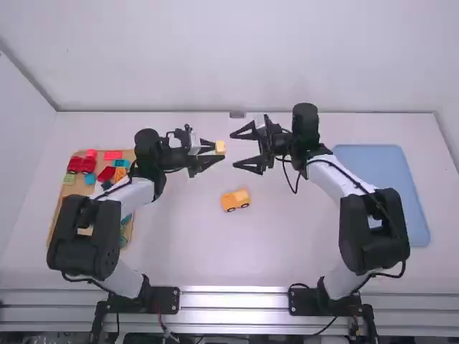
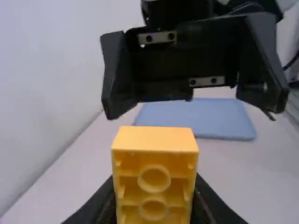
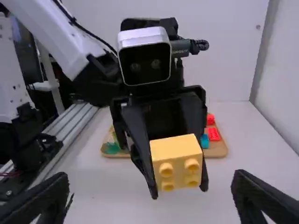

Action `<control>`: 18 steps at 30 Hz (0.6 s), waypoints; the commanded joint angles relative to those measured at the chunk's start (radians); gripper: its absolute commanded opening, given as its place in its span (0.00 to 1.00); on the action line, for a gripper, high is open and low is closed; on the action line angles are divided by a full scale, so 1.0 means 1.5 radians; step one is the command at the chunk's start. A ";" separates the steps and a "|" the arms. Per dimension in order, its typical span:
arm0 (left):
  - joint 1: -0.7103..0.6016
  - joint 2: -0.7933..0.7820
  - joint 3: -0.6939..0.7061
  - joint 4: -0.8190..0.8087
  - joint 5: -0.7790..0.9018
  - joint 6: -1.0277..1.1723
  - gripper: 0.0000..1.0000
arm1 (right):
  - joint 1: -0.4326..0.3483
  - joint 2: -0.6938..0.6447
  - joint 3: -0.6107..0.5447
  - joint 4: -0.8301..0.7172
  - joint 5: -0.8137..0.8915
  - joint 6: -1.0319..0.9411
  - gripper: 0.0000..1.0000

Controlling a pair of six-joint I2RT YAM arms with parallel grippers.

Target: Assemble lego blocks to make yellow taxi

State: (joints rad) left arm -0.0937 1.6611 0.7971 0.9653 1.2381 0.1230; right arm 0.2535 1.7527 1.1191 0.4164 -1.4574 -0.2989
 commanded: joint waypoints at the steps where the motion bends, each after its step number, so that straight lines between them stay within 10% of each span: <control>1: -0.016 0.014 0.000 0.044 0.055 -0.093 0.26 | 0.012 -0.015 0.018 0.003 -0.016 0.002 0.88; 18: -0.039 0.016 0.000 0.055 0.017 -0.099 0.30 | 0.024 -0.015 0.018 0.017 0.027 0.007 0.38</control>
State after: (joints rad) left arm -0.1478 1.6829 0.7971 1.0416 1.2598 -0.0273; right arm 0.2886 1.7527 1.1191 0.4385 -1.4067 -0.2943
